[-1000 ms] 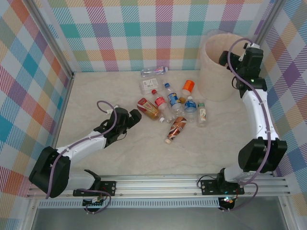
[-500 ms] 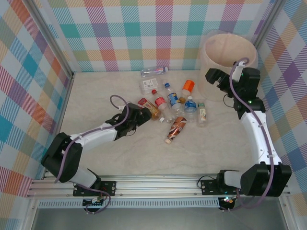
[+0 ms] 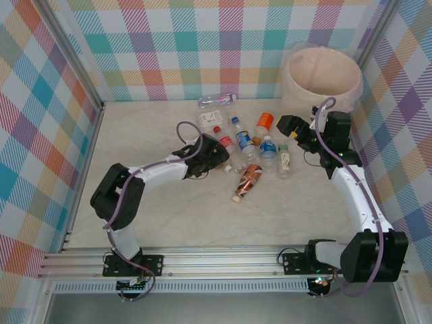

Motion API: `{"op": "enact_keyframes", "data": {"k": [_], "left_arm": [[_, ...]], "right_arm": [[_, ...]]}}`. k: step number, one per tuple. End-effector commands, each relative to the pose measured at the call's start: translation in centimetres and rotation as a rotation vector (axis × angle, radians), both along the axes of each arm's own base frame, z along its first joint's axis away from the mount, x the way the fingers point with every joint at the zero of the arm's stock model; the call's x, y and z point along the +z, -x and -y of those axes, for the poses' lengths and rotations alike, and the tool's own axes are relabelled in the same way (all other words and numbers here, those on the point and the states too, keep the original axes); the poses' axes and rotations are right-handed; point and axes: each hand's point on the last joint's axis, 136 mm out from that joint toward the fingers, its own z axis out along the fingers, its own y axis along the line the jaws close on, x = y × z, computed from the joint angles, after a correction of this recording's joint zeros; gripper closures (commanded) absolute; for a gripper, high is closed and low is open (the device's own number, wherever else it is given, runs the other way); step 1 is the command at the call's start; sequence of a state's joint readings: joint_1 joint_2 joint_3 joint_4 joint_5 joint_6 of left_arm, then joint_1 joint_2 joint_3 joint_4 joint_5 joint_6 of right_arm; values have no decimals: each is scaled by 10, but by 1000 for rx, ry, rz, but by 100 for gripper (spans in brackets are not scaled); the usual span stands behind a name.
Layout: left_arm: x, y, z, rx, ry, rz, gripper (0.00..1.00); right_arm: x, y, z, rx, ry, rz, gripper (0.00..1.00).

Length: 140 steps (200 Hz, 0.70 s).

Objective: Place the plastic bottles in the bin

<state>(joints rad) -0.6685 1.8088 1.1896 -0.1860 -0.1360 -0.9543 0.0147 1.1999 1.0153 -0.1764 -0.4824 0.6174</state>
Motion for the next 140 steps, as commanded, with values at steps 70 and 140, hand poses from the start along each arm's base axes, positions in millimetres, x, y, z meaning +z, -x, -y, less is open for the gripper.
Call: {"op": "enact_keyframes", "data": {"k": [70, 140], "left_arm": [[-23, -4, -29, 105, -303, -78, 1], [-23, -6, -22, -31, -346, -50, 0]], "right_arm": [[6, 7, -2, 18, 26, 27, 0], [4, 6, -5, 30, 14, 12, 0]]}}
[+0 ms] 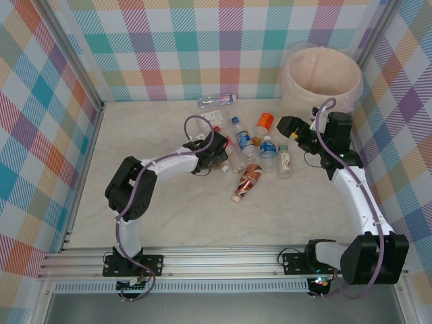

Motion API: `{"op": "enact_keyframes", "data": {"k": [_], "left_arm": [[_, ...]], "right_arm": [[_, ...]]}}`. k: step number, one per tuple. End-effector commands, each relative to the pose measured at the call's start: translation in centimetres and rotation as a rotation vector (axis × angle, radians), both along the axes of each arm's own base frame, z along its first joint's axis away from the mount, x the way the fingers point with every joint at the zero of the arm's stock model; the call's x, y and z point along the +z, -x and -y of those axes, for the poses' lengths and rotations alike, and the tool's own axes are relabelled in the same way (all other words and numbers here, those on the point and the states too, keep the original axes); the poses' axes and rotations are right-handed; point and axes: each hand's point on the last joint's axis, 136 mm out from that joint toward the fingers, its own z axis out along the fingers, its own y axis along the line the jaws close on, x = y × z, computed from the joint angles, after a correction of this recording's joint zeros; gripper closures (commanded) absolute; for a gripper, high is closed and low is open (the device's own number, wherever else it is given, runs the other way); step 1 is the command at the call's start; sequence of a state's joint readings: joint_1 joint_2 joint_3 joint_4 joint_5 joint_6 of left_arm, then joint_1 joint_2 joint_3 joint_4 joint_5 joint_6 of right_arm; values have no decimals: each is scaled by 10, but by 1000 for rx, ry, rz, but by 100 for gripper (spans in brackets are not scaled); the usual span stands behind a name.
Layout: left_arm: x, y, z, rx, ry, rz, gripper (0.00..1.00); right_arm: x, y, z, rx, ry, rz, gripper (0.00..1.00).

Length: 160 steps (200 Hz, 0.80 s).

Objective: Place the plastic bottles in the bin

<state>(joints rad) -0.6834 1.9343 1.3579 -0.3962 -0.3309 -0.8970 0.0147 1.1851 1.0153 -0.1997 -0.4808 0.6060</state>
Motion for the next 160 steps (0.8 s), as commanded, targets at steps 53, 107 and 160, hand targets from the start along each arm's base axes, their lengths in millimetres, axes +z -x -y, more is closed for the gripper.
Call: {"op": "enact_keyframes", "data": {"k": [53, 107, 160], "left_arm": [[-28, 2, 8, -109, -88, -77, 0], [-34, 12, -15, -107, -126, -79, 6], [-40, 12, -21, -200, -118, -62, 12]], "right_arm": [[-1, 1, -6, 31, 10, 2, 0], [-9, -2, -8, 33, 16, -21, 0], [-13, -4, -7, 16, 32, -29, 0]]}}
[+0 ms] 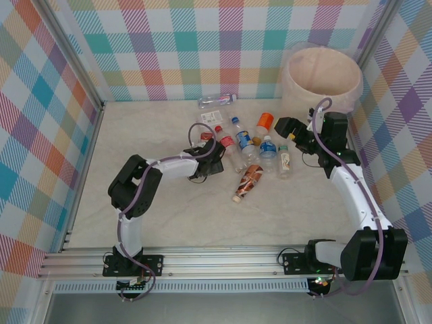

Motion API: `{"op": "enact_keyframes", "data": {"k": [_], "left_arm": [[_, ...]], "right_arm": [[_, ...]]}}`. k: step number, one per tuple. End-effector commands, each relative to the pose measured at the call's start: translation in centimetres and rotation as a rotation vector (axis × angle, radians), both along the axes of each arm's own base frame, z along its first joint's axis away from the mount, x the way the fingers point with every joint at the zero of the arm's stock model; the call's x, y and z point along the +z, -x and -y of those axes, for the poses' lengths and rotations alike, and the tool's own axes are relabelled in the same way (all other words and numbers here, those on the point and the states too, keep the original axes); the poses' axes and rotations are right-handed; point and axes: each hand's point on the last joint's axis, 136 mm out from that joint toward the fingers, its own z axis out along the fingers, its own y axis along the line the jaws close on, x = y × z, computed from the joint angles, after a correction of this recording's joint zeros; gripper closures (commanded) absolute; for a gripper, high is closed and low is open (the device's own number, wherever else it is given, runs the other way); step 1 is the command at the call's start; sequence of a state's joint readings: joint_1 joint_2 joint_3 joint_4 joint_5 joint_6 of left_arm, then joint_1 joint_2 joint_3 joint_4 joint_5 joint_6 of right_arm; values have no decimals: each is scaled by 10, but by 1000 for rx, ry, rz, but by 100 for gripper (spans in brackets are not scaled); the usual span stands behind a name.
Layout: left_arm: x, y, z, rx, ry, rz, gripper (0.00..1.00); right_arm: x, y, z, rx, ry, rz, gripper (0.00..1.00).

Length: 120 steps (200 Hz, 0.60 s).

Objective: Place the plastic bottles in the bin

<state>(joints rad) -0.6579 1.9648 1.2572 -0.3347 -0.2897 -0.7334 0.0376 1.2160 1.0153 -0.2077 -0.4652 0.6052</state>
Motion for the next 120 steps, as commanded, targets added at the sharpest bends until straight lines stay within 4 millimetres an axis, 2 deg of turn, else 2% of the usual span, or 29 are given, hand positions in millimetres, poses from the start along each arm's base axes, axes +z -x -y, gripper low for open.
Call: {"op": "enact_keyframes", "data": {"k": [1, 17, 35, 65, 94, 120], "left_arm": [[3, -2, -4, -74, -13, 10, 12], [6, -10, 0, -124, -34, 27, 10], [10, -19, -9, -111, -80, 40, 0], [18, -29, -14, -143, -73, 70, 0], [9, -32, -12, -246, -113, 46, 0], [4, -35, -5, -319, -133, 43, 8]], "right_arm": [[0, 0, -1, 7, 23, 9, 0], [-1, -1, -3, 11, 23, 8, 0], [-2, -1, -4, 16, 23, 3, 0], [-1, 1, -3, 7, 41, 9, 0], [0, -1, -1, 0, 46, 9, 0], [-1, -1, -1, -2, 44, 6, 0]]}}
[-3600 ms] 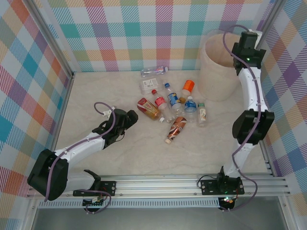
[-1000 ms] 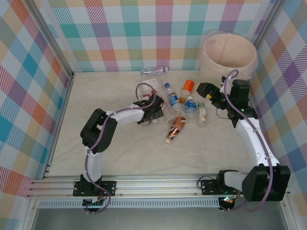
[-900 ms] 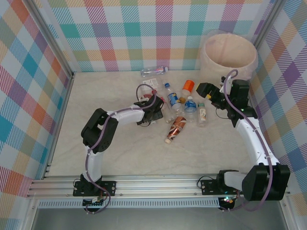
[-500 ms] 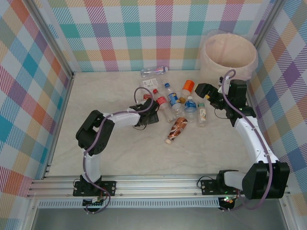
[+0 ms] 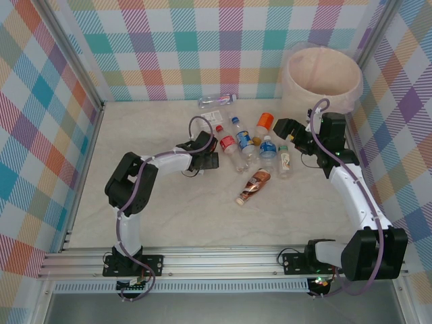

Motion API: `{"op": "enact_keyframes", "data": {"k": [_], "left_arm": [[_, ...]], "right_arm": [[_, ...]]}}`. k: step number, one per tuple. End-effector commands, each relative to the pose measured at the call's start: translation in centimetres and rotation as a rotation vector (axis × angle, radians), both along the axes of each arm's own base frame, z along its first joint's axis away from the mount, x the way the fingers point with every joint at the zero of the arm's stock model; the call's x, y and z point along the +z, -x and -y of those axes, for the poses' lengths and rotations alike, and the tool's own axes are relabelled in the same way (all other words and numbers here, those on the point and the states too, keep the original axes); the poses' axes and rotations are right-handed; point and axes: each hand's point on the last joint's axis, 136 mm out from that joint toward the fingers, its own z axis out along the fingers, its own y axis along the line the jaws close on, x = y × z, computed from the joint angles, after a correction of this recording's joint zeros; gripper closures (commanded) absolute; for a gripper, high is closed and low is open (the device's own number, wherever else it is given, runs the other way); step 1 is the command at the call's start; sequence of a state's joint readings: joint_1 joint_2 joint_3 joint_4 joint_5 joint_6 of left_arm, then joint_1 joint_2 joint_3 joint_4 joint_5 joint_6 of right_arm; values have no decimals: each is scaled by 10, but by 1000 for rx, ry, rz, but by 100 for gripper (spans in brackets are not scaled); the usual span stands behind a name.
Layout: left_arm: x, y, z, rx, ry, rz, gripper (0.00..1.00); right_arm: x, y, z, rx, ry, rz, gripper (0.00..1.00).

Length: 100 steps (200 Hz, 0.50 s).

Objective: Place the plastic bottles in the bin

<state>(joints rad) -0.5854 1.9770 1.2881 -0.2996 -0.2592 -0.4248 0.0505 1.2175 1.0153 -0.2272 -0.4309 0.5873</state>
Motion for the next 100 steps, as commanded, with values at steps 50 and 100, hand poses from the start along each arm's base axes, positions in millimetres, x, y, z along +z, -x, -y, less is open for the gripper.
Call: {"op": "enact_keyframes", "data": {"k": [50, 100], "left_arm": [[2, -8, 22, -175, 16, 19, 41], [36, 3, 15, -179, 45, 75, 44]], "right_arm": [[6, 3, -12, 49, 8, 29, 0], [-16, 10, -25, 44, 45, -15, 0]]}}
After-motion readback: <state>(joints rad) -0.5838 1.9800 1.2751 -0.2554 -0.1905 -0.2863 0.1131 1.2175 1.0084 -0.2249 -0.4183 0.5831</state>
